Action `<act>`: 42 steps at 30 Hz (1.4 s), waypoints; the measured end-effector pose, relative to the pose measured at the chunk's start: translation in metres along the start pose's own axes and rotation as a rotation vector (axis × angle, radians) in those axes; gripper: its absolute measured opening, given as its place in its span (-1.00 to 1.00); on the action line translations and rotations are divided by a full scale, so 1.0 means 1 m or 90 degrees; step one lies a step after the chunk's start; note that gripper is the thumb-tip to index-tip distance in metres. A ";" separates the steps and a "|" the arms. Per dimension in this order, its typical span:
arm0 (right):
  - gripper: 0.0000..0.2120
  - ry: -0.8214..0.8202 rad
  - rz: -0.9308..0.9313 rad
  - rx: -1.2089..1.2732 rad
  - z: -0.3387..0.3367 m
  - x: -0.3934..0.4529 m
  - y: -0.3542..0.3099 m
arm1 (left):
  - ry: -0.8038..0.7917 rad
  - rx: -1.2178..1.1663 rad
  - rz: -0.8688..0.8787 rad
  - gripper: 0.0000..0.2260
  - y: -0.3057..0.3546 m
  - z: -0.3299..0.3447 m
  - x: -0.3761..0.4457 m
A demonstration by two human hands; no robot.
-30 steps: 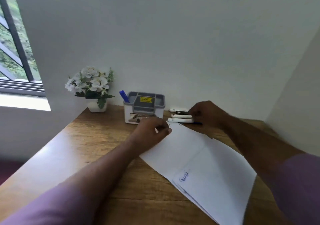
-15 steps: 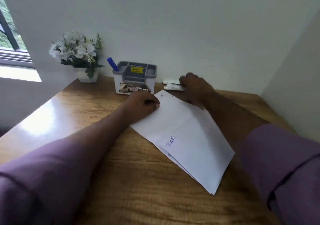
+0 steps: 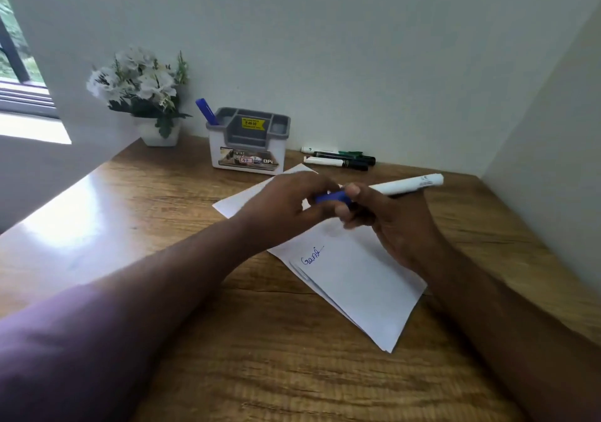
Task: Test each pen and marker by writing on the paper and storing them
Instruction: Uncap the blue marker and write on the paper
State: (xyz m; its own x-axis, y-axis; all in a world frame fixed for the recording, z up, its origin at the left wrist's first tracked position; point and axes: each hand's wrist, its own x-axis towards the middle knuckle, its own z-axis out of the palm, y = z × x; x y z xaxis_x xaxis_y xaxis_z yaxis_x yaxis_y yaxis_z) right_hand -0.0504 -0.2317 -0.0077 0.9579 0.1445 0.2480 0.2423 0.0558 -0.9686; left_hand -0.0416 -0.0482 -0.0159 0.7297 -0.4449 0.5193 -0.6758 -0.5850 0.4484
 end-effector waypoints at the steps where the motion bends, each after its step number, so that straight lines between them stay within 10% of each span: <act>1: -0.85 0.011 -0.002 -0.043 -0.001 0.000 0.003 | -0.034 0.028 -0.037 -0.70 0.002 0.003 0.001; 9: -0.84 -0.016 0.065 -0.014 -0.016 0.006 0.003 | -0.242 -0.164 -0.198 -0.78 -0.010 -0.022 0.002; 12: -0.70 0.085 0.087 0.205 -0.038 0.010 0.002 | -0.140 -0.293 -0.261 -0.71 -0.037 -0.046 -0.004; 16: -0.79 -0.044 0.134 0.162 -0.027 0.008 0.014 | -0.120 -0.391 -0.272 -0.74 -0.032 -0.033 0.001; 24: -0.94 -0.110 0.112 -0.007 -0.024 0.008 0.026 | -0.311 -0.123 -0.212 -0.85 -0.020 -0.015 0.003; 28: -0.98 -0.137 0.087 -0.082 -0.022 0.008 0.026 | -0.474 0.003 -0.179 -0.56 -0.012 -0.011 0.008; 42: -0.85 -0.153 0.011 -0.262 -0.006 -0.002 0.021 | -0.490 0.068 -0.140 -0.22 -0.020 -0.007 0.014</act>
State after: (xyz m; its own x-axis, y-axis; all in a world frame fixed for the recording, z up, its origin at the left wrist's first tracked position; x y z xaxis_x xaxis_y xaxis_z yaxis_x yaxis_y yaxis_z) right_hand -0.0463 -0.2370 -0.0292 0.9112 0.3695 0.1821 0.3141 -0.3374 -0.8874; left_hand -0.0189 -0.0379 -0.0129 0.7383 -0.6316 -0.2366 -0.5230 -0.7576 0.3905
